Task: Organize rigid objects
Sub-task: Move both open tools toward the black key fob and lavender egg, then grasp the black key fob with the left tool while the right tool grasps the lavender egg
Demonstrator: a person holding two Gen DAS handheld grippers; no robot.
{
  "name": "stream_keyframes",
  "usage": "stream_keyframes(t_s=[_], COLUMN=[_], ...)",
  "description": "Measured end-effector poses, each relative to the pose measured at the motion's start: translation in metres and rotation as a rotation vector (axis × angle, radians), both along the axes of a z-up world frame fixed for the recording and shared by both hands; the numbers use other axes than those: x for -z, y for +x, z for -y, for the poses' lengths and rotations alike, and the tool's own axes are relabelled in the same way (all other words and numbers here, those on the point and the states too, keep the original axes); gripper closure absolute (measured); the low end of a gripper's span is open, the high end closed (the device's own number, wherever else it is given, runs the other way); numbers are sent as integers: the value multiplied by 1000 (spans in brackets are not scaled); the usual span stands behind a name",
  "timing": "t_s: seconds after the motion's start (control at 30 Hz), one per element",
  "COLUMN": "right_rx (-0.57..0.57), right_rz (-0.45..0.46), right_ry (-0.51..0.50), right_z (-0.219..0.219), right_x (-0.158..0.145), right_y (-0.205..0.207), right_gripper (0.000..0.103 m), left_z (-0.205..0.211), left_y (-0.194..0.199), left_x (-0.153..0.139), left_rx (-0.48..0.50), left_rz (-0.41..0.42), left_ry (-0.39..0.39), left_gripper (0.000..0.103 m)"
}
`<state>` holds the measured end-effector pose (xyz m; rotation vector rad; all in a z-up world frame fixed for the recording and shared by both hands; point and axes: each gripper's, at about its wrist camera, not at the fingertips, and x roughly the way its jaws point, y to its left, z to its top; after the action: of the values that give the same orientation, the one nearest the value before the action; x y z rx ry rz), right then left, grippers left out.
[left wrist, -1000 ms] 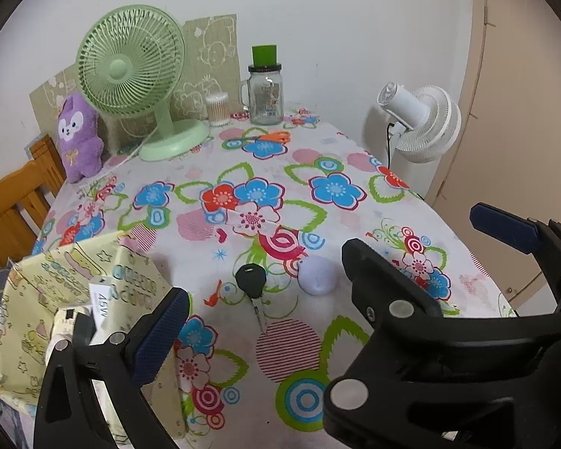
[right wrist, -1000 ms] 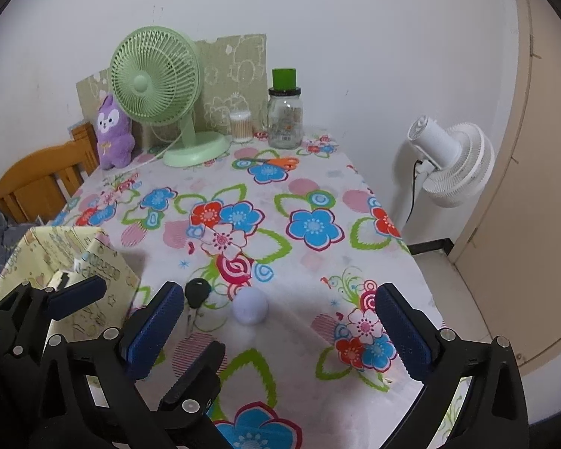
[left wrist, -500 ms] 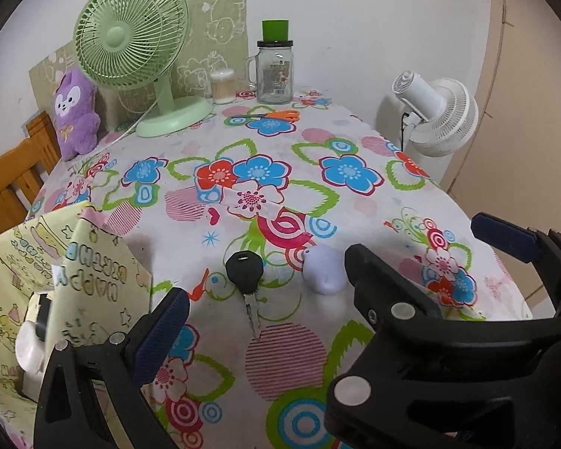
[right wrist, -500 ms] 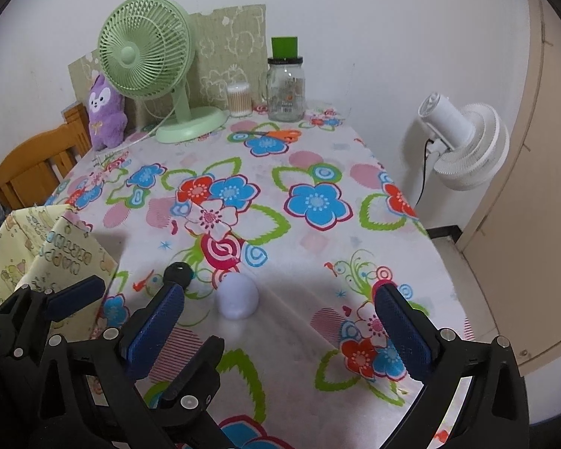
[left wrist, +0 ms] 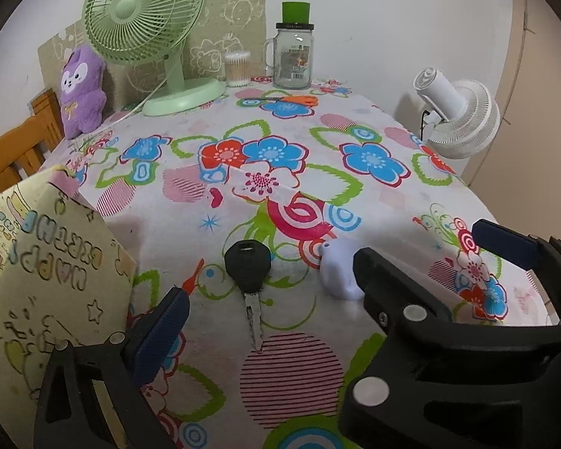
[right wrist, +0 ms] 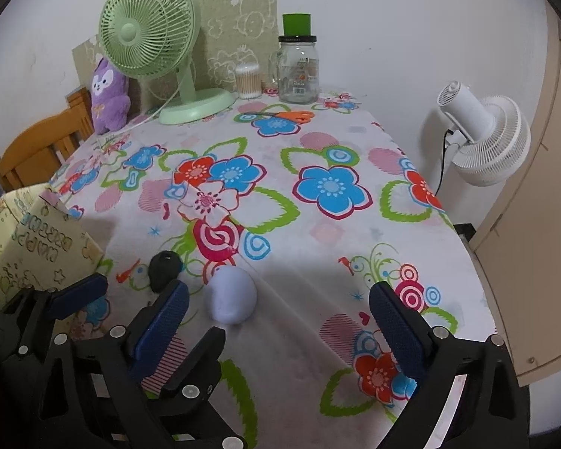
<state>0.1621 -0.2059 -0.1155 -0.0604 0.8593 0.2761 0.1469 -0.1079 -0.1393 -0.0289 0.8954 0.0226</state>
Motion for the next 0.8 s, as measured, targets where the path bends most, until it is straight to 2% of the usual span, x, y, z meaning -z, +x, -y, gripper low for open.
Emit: stream_keyframes(t_s=[0.23, 0.43, 0.67, 0.8], right_rx=[-45, -71, -110, -146], right_rz=[-20, -63, -100, -106], right_ry=[-4, 10, 38, 34], right_z=[-4, -8, -13, -17], right_x=[10, 20, 25, 25], right_y=[5, 11, 18, 21], right_gripper=[13, 26, 43, 46], left_z=[-3, -5, -8, -8], left_y=[0, 5, 9, 9], left_x=[8, 16, 16, 16], left_rx=[-46, -63, -71, -81], left_rz=[-9, -52, -48, -48], left_ry=[4, 1, -13, -19], left_gripper=[0, 0, 1, 1])
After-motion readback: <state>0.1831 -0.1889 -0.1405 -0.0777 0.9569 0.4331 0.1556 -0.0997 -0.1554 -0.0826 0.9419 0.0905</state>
